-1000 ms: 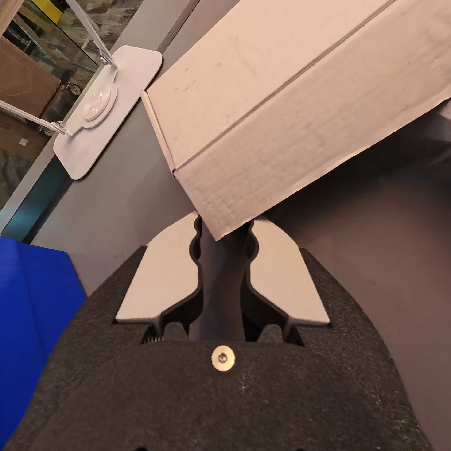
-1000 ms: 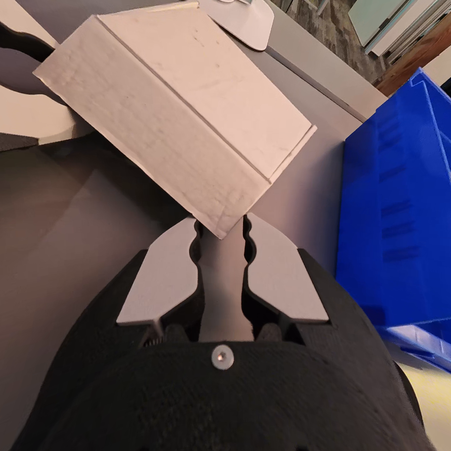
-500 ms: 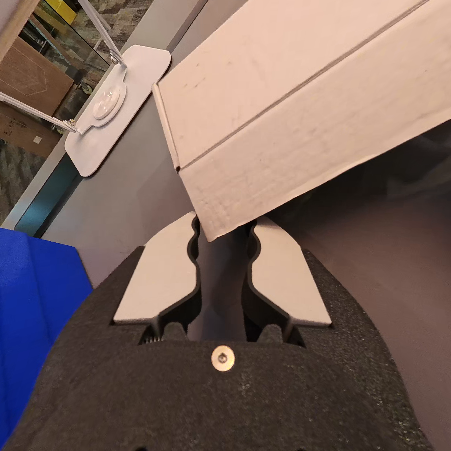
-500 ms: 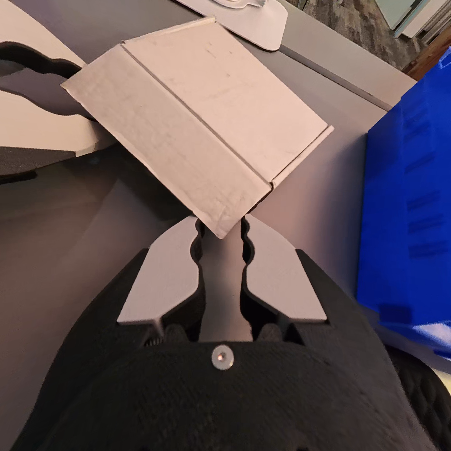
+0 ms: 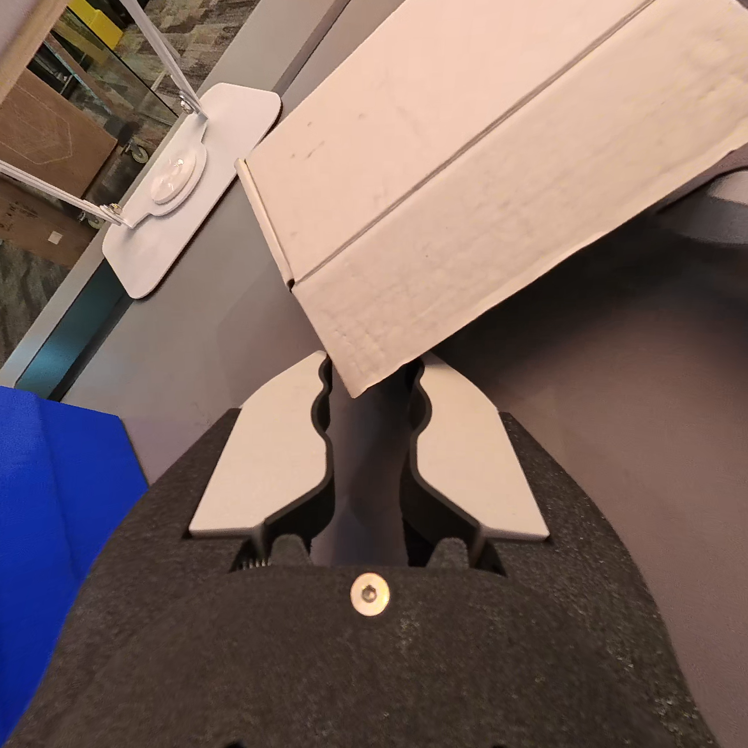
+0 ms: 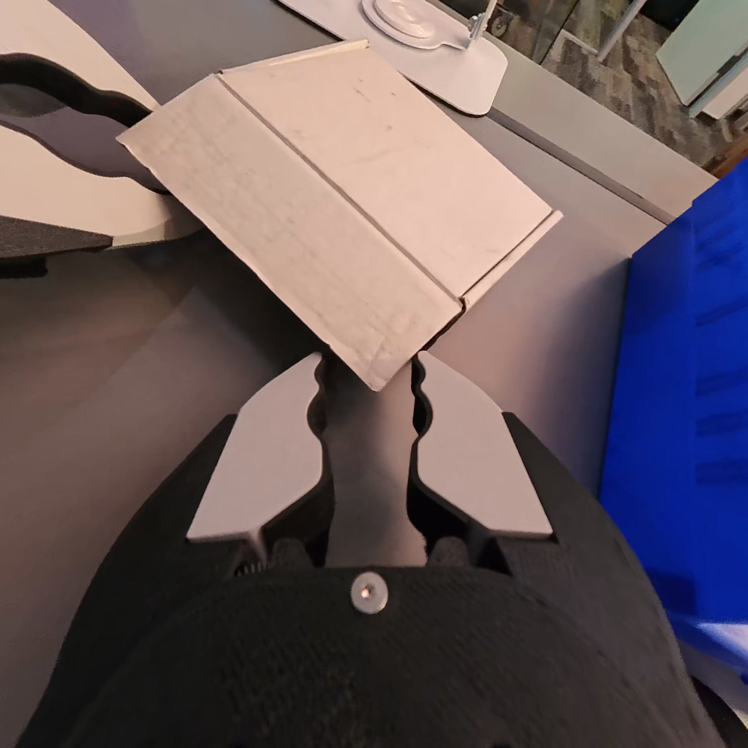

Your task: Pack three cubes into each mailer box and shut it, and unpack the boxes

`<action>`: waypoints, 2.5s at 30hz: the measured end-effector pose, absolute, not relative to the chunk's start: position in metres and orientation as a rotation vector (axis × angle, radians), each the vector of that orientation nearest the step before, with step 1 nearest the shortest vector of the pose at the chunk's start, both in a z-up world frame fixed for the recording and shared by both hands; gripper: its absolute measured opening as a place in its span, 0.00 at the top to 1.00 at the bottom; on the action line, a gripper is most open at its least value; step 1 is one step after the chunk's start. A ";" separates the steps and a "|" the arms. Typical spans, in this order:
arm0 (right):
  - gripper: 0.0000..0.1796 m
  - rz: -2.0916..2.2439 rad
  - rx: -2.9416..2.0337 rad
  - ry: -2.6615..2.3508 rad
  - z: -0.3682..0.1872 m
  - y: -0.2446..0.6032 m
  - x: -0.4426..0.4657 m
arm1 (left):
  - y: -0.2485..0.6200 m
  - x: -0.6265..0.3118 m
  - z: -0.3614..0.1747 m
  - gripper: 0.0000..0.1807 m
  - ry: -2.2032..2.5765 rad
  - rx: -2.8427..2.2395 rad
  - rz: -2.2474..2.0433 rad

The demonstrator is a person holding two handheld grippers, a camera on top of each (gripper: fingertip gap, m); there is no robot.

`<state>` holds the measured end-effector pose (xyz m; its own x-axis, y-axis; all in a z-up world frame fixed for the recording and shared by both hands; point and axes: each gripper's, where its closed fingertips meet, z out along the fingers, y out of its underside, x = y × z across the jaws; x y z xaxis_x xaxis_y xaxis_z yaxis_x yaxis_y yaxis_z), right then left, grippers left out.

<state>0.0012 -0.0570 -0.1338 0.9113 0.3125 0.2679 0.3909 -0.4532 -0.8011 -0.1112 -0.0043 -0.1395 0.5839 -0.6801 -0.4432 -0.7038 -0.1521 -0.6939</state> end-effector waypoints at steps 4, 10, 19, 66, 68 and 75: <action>0.69 -0.001 -2.083 -0.581 -0.137 -0.060 -0.006 | -0.004 -0.111 -0.139 0.79 1.129 -1.856 0.061; 0.64 0.319 -2.081 -0.554 -0.132 -0.063 -0.012 | -0.003 -0.111 -0.140 0.79 1.120 -1.877 0.020; 0.61 0.411 -2.076 -0.554 -0.130 -0.061 -0.017 | -0.002 -0.110 -0.140 0.76 1.101 -1.907 -0.045; 0.60 0.694 -2.044 -0.381 -0.117 -0.046 -0.009 | -0.025 -0.116 -0.116 0.60 1.138 -1.831 0.007; 0.60 0.691 -2.048 -0.386 -0.118 -0.045 -0.009 | -0.034 -0.108 -0.092 0.61 1.144 -1.785 -0.044; 0.64 0.646 -2.040 -0.393 -0.119 -0.043 -0.009 | -0.029 -0.056 -0.035 0.60 1.525 -1.699 -0.084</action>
